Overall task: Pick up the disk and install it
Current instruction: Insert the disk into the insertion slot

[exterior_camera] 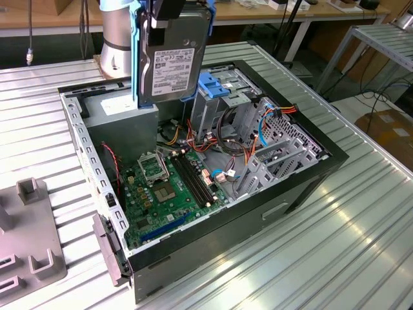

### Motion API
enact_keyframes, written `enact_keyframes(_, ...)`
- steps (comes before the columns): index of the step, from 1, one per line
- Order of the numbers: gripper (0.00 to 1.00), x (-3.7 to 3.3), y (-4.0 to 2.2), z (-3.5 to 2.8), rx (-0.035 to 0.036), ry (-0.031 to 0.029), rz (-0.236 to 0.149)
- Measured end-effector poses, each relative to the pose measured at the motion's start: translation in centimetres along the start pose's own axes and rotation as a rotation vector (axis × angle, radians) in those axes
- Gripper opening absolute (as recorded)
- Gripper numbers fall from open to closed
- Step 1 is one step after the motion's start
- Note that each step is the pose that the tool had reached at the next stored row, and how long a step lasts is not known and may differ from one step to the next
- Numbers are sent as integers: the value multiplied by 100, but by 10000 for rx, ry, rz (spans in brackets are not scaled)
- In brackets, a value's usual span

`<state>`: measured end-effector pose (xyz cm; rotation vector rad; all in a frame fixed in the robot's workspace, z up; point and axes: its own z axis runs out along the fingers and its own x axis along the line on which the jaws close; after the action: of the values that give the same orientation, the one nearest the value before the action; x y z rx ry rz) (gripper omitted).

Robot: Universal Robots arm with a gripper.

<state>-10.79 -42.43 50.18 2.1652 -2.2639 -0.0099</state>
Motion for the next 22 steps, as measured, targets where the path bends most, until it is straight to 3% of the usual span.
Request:
enact_keyframes(2,37,35,-2,0,0,1,0)
enact_keyframes(7,37,207,-11,7,1,3,1)
enact_keyframes(8,37,283,-18,17,2,7,0)
enact_keyframes(13,37,535,-46,68,4,39,0)
enact_keyframes(15,37,605,-57,86,4,58,1)
enact_keyframes(22,37,617,-69,89,4,63,1)
